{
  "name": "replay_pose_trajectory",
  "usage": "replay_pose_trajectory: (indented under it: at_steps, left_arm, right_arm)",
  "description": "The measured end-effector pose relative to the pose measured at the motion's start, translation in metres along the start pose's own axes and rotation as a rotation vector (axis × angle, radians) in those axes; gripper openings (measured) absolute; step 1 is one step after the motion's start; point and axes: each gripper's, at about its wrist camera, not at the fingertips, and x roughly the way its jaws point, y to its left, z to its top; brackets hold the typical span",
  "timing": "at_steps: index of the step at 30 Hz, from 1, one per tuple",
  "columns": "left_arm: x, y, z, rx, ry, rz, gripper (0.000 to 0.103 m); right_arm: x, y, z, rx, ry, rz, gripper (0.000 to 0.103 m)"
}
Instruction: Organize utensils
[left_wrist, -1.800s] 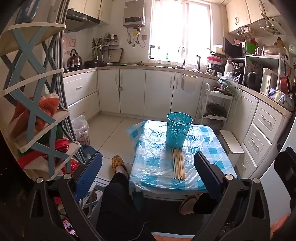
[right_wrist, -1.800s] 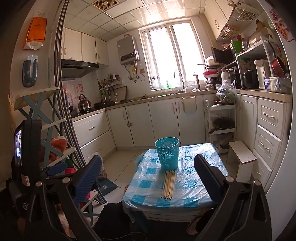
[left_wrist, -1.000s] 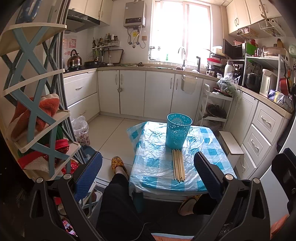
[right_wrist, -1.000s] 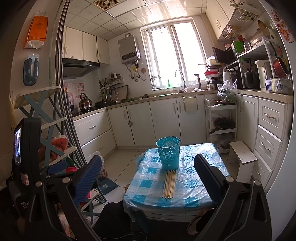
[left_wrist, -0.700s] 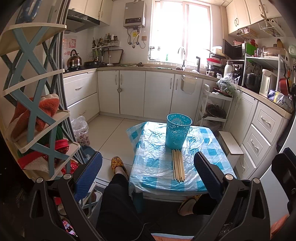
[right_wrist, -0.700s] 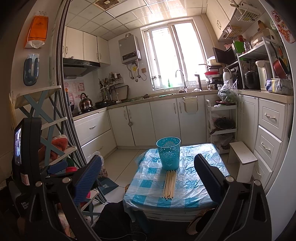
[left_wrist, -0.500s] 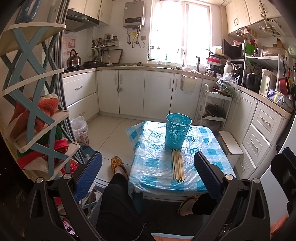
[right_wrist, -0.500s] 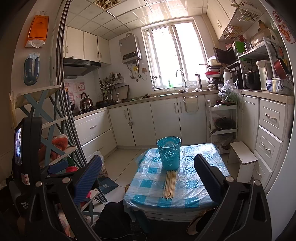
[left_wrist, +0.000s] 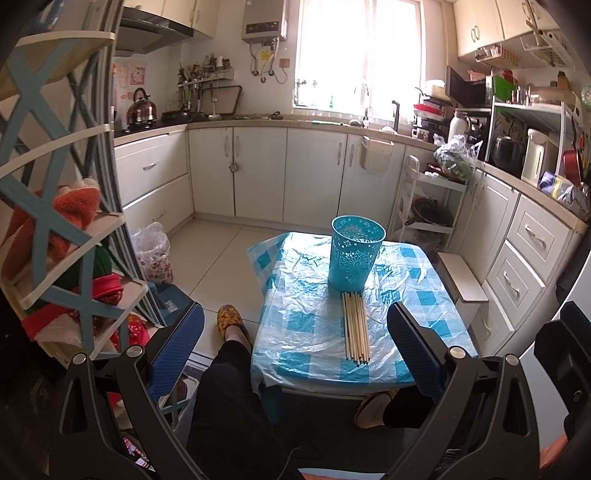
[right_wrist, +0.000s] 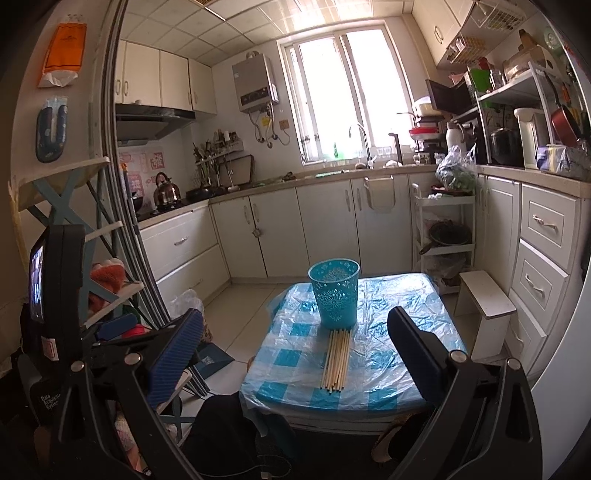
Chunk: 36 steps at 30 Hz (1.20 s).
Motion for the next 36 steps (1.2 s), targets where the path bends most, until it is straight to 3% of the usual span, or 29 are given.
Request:
replay_pose_trajectory:
  at_steps: [9,18,24,27,32,36]
  left_arm:
    - [0.070,0.006,0.001,-0.035,0.076,-0.069,0.095]
    - [0.128,0.001,0.001,-0.046,0.127,-0.086,0.095]
    - [0.165,0.000,-0.004,-0.079,0.187,-0.105,0.095]
    - [0.183,-0.003,-0.007,-0.075,0.214,-0.100,0.095]
    - [0.211,-0.008,-0.013,-0.076,0.253,-0.093,0.095]
    - [0.234,-0.012,-0.017,-0.072,0.291,-0.085,0.095]
  right_arm:
    - [0.065,-0.026,-0.009,0.037,0.107,-0.059,0.096]
    - [0.150,-0.049,-0.020,0.034,0.218,-0.092,0.093]
    - [0.204,-0.057,-0.029,0.120,0.267,-0.042,0.081]
    - [0.232,-0.062,-0.038,0.141,0.313,-0.030,0.070]
    - [0.289,-0.074,-0.061,0.139,0.413,-0.010,0.041]
    - [0.329,-0.081,-0.075,0.138,0.498,-0.019,0.028]
